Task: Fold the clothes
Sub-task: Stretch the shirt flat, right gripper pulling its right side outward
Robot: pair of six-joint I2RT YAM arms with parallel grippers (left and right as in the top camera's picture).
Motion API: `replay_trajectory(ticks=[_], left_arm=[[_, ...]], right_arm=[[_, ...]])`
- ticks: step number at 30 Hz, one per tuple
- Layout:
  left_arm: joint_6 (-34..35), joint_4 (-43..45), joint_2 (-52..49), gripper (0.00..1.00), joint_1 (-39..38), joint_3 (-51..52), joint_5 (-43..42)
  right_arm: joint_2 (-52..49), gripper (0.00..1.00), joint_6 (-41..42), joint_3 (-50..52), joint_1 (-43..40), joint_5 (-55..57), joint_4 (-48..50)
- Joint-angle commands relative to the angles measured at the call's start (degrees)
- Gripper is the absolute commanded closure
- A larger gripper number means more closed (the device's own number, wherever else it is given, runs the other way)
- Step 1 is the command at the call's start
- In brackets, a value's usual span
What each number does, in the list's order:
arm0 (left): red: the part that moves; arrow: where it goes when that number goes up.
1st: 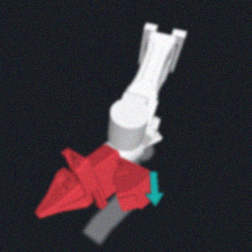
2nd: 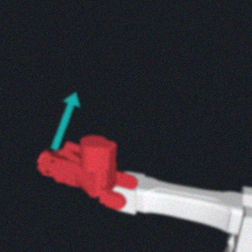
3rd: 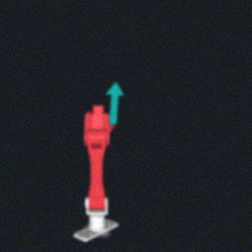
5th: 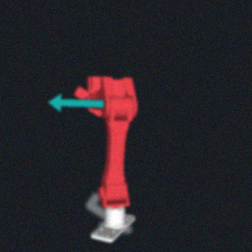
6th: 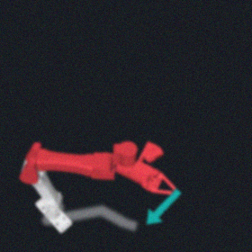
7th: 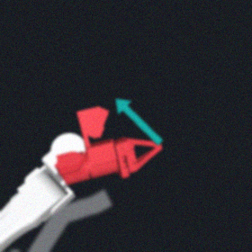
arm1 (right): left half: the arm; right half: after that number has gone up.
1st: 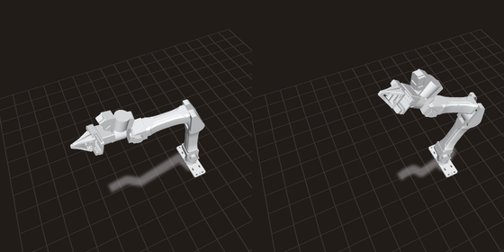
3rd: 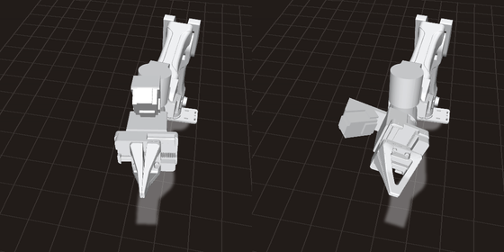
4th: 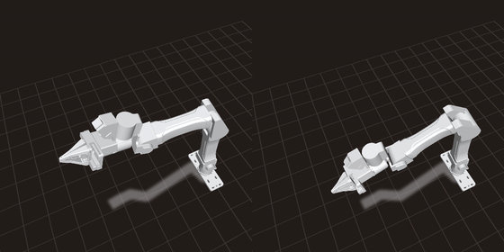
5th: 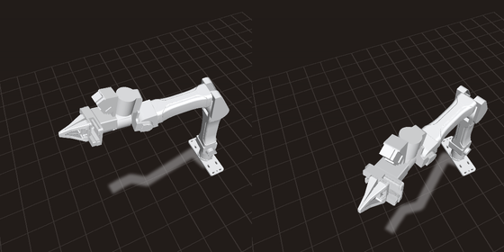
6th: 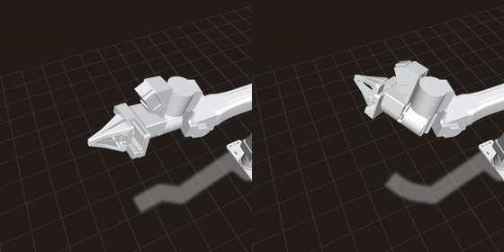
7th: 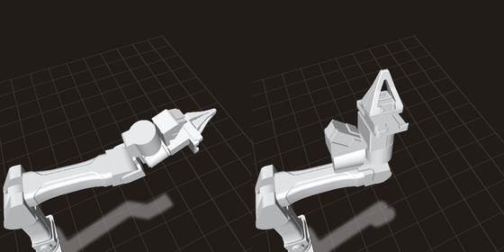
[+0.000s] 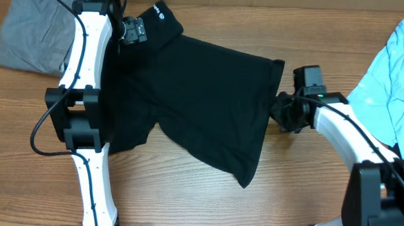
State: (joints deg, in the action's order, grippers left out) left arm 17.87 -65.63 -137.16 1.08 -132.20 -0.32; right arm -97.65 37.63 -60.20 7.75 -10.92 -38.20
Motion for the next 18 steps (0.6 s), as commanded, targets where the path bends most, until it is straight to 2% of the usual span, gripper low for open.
replay_trajectory(ticks=[1,4,18], left_arm=[[-0.3,-0.4,-0.3,0.00,-0.8,-1.1,-1.7],[-0.3,-0.4,-0.3,0.00,-0.9,-1.1,-1.7],[0.0,-1.9,-0.3,0.00,-1.1,-1.1,-1.7]], right_arm=[[-2.8,0.83,-0.6,0.1,2.6,0.7,0.0],[-3.9,0.91,-0.1,0.1,4.4,-1.2,0.2],[-5.1,0.91,0.2,0.1,5.4,-4.4,0.3]])
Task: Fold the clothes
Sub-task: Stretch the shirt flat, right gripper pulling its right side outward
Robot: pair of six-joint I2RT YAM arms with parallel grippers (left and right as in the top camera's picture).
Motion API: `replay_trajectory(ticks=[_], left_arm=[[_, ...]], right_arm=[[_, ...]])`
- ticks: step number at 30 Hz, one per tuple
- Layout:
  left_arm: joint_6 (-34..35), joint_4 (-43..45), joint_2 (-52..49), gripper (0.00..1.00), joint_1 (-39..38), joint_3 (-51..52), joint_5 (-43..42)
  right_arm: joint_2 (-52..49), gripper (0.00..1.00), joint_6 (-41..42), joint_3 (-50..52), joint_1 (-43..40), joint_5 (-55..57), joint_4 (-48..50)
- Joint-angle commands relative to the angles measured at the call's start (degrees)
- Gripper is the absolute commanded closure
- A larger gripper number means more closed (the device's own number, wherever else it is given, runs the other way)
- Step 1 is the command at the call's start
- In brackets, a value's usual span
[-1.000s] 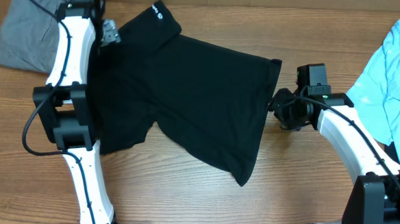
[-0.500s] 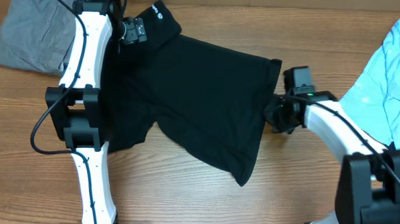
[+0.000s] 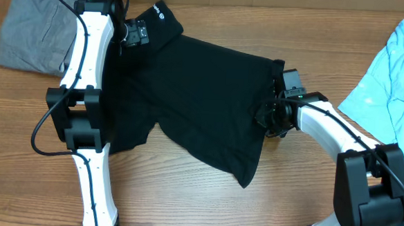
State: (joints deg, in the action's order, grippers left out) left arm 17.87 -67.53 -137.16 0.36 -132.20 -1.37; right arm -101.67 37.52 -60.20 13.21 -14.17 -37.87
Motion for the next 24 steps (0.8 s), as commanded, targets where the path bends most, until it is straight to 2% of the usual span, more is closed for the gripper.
replay_trajectory(ticks=[1,20,24], left_arm=[[0.0,-0.1,-0.3,0.00,-0.4,-1.1,-0.6],[0.0,0.4,-0.3,0.00,-0.4,-1.1,-0.6],[0.0,0.4,-0.3,0.00,-0.4,-1.1,-0.6]], right_arm=[[-1.3,0.91,0.2,0.1,-0.1,-1.6,-0.1],[-3.5,0.95,-0.3,0.1,-0.1,-2.4,-2.7],[-6.1,0.96,-0.3,0.1,-0.1,1.2,-3.0]])
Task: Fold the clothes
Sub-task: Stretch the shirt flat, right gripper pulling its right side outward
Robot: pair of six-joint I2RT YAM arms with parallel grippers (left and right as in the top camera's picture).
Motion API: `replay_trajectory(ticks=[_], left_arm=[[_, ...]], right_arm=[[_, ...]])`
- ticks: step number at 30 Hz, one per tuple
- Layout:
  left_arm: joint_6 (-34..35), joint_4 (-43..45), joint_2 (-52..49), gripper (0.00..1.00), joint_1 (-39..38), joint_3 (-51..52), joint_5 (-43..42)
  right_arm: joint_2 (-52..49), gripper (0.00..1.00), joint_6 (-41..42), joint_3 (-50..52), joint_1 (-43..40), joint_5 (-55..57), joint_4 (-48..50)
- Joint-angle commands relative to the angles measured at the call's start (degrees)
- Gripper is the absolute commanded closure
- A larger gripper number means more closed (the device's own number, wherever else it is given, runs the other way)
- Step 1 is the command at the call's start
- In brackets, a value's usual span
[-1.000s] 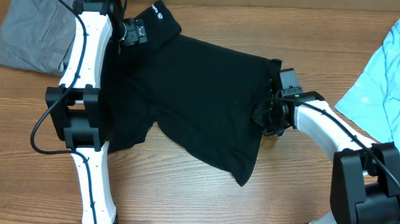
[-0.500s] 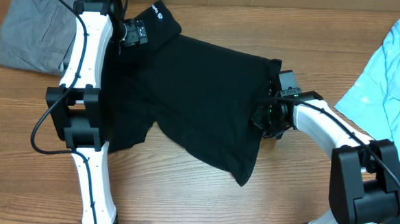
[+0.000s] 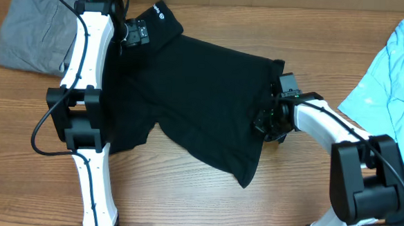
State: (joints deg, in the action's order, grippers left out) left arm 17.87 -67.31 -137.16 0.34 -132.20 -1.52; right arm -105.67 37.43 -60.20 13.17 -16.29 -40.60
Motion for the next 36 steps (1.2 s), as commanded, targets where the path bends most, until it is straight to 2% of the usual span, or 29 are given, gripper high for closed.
replay_trajectory(ticks=[1,11,15,20,24,31,34,36], left_arm=[[0.0,0.2,-0.3,0.00,-0.4,-1.1,-0.5],[0.0,-0.3,-0.3,0.00,-0.4,-1.1,-2.2],[0.0,-1.6,-0.3,0.00,-0.4,-1.1,-4.0],[0.0,-2.1,-0.3,0.00,-0.5,-1.1,-7.1],[-0.1,-2.9,-0.3,0.00,-0.7,-1.1,-10.6],[-0.4,-5.4,-0.3,0.00,-1.4,-1.1,-10.8],[-2.8,-6.4,-0.3,0.00,-2.3,-1.1,-10.8],[-5.5,-6.6,-0.1,0.00,-3.1,-1.2,-11.7]], right_arm=[[-2.7,0.96,-0.2,0.1,-0.1,4.4,-0.6],[-5.1,0.96,0.9,0.1,-4.3,14.0,-5.4],[-5.1,0.96,1.4,-0.4,-9.3,17.2,-5.6],[-5.1,0.96,-2.3,-3.3,-16.5,17.8,-5.6],[-5.1,0.96,-5.0,-7.1,-21.2,17.8,-5.7],[-5.1,0.96,-7.5,-16.4,-26.5,18.3,-7.2],[-5.1,0.96,-7.5,-21.9,-28.2,18.4,-11.5],[-5.0,0.96,-7.5,-28.7,-29.4,18.3,-18.4]])
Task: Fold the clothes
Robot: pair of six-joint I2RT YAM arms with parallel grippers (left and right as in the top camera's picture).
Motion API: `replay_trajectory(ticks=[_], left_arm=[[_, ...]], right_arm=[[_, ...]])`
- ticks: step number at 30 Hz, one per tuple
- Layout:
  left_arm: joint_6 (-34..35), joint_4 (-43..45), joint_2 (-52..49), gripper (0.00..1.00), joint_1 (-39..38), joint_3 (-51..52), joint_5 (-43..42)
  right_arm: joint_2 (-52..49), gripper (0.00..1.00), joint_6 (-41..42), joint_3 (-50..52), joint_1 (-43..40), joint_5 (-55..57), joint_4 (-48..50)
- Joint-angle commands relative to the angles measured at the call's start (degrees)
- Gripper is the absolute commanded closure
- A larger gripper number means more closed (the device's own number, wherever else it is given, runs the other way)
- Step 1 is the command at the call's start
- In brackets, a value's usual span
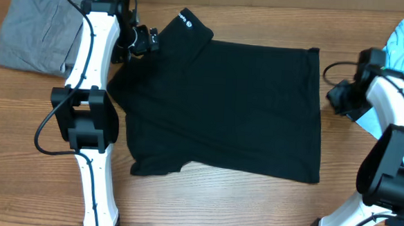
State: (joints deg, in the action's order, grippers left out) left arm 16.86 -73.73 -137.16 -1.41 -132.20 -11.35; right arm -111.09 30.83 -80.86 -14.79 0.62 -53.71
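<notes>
A black shirt (pixel 223 107) lies spread flat across the middle of the table, with its collar (pixel 189 24) at the far side and its hem to the right. My left gripper (pixel 150 41) sits at the shirt's shoulder just left of the collar, apparently shut on the cloth. At the shirt's right edge, about halfway down it, is my right gripper (pixel 333 93); its dark fingers blend with the cloth and their state does not show.
A crumpled grey garment (pixel 37 28) lies at the far left corner. A light blue garment lies at the far right, partly behind the right arm. Bare wood runs along the near edge.
The shirt has shifted right and now lies flatter and squarer. The right gripper went from the hem near the middle out to the right. The left gripper moved slightly right with the shoulder.
The shirt lay skewed and bunched, the left gripper at its shoulder and the right gripper just off its right hem. The right gripper then stood on the hem at two moments. Now the shirt is stretched out flat toward the right.
</notes>
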Motion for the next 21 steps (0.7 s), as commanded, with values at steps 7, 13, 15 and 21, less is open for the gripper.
replay_trajectory(ticks=[7,13,15,21], left_arm=[[-6.6,-3.6,5.0,0.00,-2.2,-1.2,0.7],[-6.3,-7.1,13.5,0.00,-3.1,-1.2,4.5],[-6.0,-8.7,16.0,0.00,-3.6,-1.2,4.5],[-4.5,-20.1,19.9,0.02,-6.0,-1.2,6.1]], right_arm=[[1.7,0.96,-0.9,-24.0,-1.6,0.0,-22.3],[3.8,0.18,-0.9,-26.4,-1.4,-2.9,-26.5],[3.8,0.00,-0.9,-26.4,-1.4,-2.9,-26.8],[3.8,0.00,-0.9,-26.4,-1.4,-2.9,-25.0]])
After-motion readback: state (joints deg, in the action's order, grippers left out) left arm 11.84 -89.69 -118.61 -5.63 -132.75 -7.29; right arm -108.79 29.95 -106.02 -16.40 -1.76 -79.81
